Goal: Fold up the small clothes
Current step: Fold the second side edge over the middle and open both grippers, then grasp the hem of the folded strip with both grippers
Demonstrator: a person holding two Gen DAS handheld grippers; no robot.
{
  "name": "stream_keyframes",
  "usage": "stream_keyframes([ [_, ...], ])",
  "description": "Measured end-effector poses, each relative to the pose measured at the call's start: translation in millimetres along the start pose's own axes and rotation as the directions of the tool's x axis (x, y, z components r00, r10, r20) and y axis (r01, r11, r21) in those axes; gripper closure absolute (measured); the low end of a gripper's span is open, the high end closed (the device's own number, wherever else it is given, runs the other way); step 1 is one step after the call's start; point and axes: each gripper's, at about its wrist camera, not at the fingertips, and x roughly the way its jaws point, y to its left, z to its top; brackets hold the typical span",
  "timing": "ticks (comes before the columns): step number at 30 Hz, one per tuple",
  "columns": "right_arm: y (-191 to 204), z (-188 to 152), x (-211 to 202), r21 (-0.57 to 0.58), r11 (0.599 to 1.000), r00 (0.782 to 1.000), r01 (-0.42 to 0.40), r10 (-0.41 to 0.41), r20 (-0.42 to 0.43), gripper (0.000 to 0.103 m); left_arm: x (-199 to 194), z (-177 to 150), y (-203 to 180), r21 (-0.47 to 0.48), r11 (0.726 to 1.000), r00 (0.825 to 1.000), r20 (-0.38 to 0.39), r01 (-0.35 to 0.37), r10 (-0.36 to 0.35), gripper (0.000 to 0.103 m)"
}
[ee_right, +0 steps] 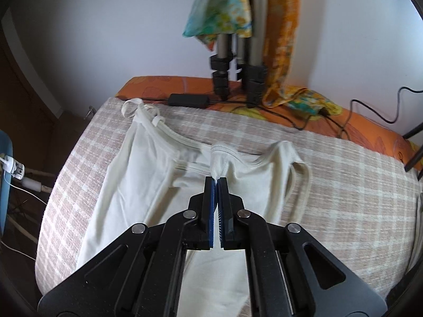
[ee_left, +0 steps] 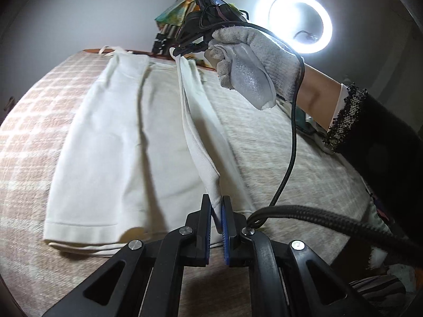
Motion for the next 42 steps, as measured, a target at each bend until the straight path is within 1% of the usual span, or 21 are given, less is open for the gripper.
stream_keyframes([
  [4,12,-2,19,-0.007,1.0,1.0,0.007,-0.007,-0.023,0.1,0,-4,16,-0.017,0.999,0.999,-0.021,-0.029,0.029,0.099],
  [6,15,-3,27,-0.01,1.0,0.999,0.01,-0.011,-0.034,0.099,1,-6,17,-0.013,1.0,0.999,-0.03,-0.028,0.027,0.099],
  [7,15,-4,30,-0.016,1.0,0.999,0.006,-0.006,-0.043,0.099,0,-7,16,-0.005,0.999,0.999,-0.029,-0.034,0.034,0.092],
  [8,15,-5,32,-0.021,1.0,0.999,0.008,-0.009,-0.047,0.099,-1,-7,14,0.004,0.999,0.999,-0.03,-0.037,0.037,0.088],
  [9,15,-6,33,-0.025,1.0,0.999,0.007,-0.008,-0.052,0.099,-3,-7,13,0.015,0.999,0.999,-0.029,-0.038,0.038,0.079],
  [10,14,-6,33,-0.024,1.0,0.998,0.002,-0.004,-0.059,0.091,-5,-8,10,0.027,0.999,0.999,-0.025,-0.042,0.043,0.073],
  [11,13,-7,32,-0.016,1.0,0.998,-0.003,0.002,-0.059,0.083,-8,-8,7,0.044,0.997,0.998,-0.017,-0.056,0.057,0.073],
  [12,11,-7,27,-0.005,1.0,0.999,-0.011,0.01,-0.051,0.064,-12,-9,6,0.057,0.996,0.998,-0.014,-0.064,0.065,0.072],
  [13,9,-8,18,0.004,0.999,0.999,-0.042,0.042,-0.028,0.052,-15,-9,5,0.069,0.995,0.997,-0.012,-0.07,0.071,0.072],
  [17,0,-15,-26,0.014,0.996,0.996,-0.084,0.083,0.027,0.052,-32,-10,10,0.091,0.99,0.994,-0.004,-0.109,0.11,0.071],
  [20,-10,-33,-67,0.047,0.992,0.992,-0.115,0.112,0.056,0.052,-49,-7,13,0.105,0.983,0.989,0.01,-0.151,0.151,0.071],
  [24,-19,-79,-118,0.084,0.987,0.989,-0.139,0.134,0.06,0.052,-75,-7,18,0.124,0.967,0.974,0.049,-0.224,0.219,0.066],
  [26,-19,-110,-137,0.092,0.984,0.988,-0.153,0.149,0.043,0.052,-87,-8,20,0.133,0.959,0.968,0.065,-0.249,0.243,0.062],
  [28,-15,-142,-151,0.087,0.983,0.987,-0.162,0.161,0.014,0.052,-94,-8,24,0.141,0.956,0.966,0.063,-0.258,0.252,0.054],
  [30,-8,-172,-161,0.083,0.981,0.984,-0.174,0.175,-0.009,0.052,-98,-6,34,0.11,0.96,0.966,0.049,-0.258,0.254,0.053],
  [33,0,-214,-164,0.111,0.971,0.974,-0.214,0.221,-0.055,0.052,-95,-2,50,0.038,0.966,0.967,0.019,-0.256,0.255,0.053],
  [35,7,-237,-158,0.132,0.963,0.965,-0.235,0.247,-0.09,0.052,-89,2,63,-0.031,0.974,0.975,-0.01,-0.223,0.223,0.053],
  [38,11,-260,-144,0.19,0.946,0.95,-0.263,0.288,-0.12,0.052,-76,2,83,-0.152,0.973,0.985,-0.053,-0.173,0.167,0.055],
  [40,11,-271,-135,0.241,0.926,0.935,-0.292,0.33,-0.134,0.052,-69,1,90,-0.192,0.969,0.986,-0.073,-0.159,0.148,0.056],
  [42,12,-278,-130,0.276,0.906,0.921,-0.319,0.365,-0.134,0.052,-64,0,92,-0.209,0.966,0.987,-0.087,-0.15,0.134,0.058],
])
